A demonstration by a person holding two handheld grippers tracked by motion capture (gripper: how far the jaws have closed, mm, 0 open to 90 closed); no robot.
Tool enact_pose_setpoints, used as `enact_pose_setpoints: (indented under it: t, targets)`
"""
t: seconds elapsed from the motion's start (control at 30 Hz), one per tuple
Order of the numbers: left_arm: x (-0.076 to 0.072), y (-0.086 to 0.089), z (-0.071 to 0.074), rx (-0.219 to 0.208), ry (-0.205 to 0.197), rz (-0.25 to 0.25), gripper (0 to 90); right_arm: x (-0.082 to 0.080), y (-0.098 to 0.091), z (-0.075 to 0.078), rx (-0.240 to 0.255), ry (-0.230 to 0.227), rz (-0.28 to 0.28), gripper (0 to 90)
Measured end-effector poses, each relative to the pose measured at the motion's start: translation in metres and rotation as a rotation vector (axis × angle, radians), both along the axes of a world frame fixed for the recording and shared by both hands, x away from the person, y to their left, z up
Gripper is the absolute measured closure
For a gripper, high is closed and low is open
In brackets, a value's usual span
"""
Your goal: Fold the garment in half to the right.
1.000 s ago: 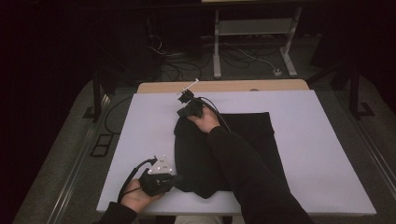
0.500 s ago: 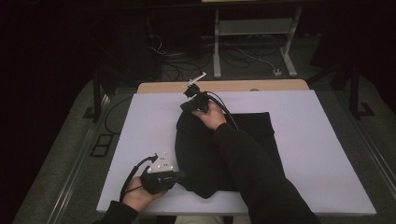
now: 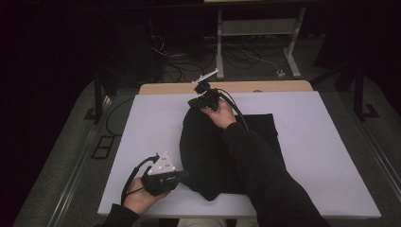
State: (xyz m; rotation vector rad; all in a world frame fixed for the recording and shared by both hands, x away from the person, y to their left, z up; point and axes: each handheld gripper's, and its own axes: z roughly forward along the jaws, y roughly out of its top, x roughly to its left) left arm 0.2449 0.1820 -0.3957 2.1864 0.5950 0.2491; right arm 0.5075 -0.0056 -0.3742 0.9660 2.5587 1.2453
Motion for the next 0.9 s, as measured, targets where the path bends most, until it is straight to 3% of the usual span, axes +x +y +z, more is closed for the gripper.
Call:
enact_pose_setpoints:
  t: [0.2, 0.47, 0.9]
  targets:
    - [0.002, -0.003, 0.008, -0.019, -0.013, 0.001, 85.0, -0.001, -0.009, 0.009, 0.015, -0.012, -0.018, 84.4]
    - [0.007, -0.021, 0.021, -0.051, -0.039, -0.031, 85.1, -0.002, -0.023, 0.019, 0.023, -0.024, -0.029, 84.4]
    - [0.012, -0.050, 0.026, -0.064, -0.041, -0.075, 85.0, -0.006, -0.049, 0.024, 0.042, -0.035, -0.052, 84.3]
